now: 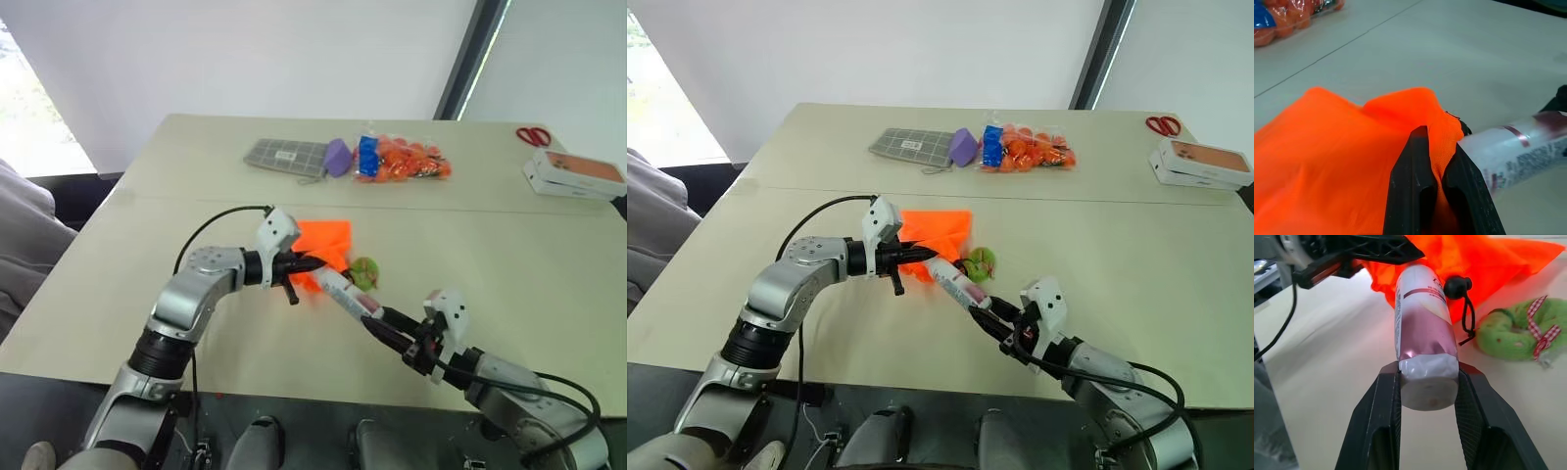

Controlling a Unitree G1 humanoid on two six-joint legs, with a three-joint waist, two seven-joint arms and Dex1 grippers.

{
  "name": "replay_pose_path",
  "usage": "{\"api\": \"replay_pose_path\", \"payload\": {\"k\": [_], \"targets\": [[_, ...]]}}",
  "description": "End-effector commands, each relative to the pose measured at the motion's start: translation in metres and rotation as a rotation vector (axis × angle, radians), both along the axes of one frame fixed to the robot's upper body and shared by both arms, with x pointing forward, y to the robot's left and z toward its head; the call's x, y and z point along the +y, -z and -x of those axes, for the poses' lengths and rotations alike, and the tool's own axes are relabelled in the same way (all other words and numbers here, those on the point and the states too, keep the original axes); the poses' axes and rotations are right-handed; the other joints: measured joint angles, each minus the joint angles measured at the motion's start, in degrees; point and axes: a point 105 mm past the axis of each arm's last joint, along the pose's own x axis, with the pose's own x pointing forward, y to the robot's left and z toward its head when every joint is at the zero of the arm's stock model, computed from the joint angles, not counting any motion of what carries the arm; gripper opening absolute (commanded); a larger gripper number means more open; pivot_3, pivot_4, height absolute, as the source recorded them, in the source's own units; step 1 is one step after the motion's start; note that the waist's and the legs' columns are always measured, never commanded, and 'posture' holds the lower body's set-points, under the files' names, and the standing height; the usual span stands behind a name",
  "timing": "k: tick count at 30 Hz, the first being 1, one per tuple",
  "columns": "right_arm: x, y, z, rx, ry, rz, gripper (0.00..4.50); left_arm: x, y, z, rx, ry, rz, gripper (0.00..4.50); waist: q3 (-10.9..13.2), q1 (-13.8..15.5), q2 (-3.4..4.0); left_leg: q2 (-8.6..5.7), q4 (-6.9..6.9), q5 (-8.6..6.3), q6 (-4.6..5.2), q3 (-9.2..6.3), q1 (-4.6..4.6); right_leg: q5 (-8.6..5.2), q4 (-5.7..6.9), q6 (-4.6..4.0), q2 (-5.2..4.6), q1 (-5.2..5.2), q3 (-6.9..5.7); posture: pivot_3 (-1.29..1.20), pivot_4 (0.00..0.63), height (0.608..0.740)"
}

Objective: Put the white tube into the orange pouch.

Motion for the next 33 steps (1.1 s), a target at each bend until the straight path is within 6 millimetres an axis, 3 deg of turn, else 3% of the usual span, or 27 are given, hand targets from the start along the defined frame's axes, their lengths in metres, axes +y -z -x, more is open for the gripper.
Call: {"api": "replay_pose_path", "payload": {"k": [1,12,21,24,31,33], "targets": [[0.007,-0.017,-0.007,-0.065,0.049,-0.027,0.96,-0.007,-0.003,0.012,-0.04,0.053,-0.025,0.0,0.0,-0.07,0.0,0.01,0.0,0.0,0.0,0.0,0.01,0.0,0.02,-0.01,0.01,-0.01,0.0,0.0,0.15,0.724],[0.028,-0.005,-0.04,-0.06,0.122,0.086,0.96,-0.02,-0.001,0.028,-0.012,0.108,-0.03,0.0,0.0,-0.04,0.01,0.01,-0.02,0.0,0.0,-0.01,0.0,0.0,0.03,-0.02,0.01,-0.05,0.0,0.0,0.15,0.724],[0.061,-0.021,-0.081,-0.114,0.121,0.152,0.96,-0.021,0.005,0.035,0.001,0.115,-0.042,0.0,-0.01,-0.15,0.03,0.0,-0.03,0.01,0.01,-0.05,0.01,0.02,0.09,-0.02,0.05,-0.07,0.01,0.0,0.15,0.724],[0.063,-0.023,-0.082,-0.102,0.108,0.138,0.96,-0.017,0.005,0.033,-0.002,0.09,-0.044,0.0,-0.02,-0.08,0.04,0.0,-0.03,0.01,0.01,-0.05,0.02,0.02,0.11,-0.01,0.05,-0.07,0.01,0.0,0.15,0.724],[0.046,-0.033,-0.062,-0.151,0.059,0.144,4.4,0.008,0.016,0.028,0.002,0.004,-0.076,0.0,-0.02,-0.14,0.05,-0.01,-0.05,0.01,0.01,-0.05,0.02,0.02,0.1,0.0,0.05,-0.08,0.01,0.0,0.15,0.724],[0.042,-0.034,-0.038,-0.147,-0.061,0.137,4.46,0.019,0.019,0.027,0.012,-0.03,-0.078,0.0,0.0,-0.17,0.08,0.0,-0.06,0.01,0.01,-0.06,0.01,0.01,0.1,-0.01,0.05,-0.11,0.01,0.0,0.15,0.724]]}}
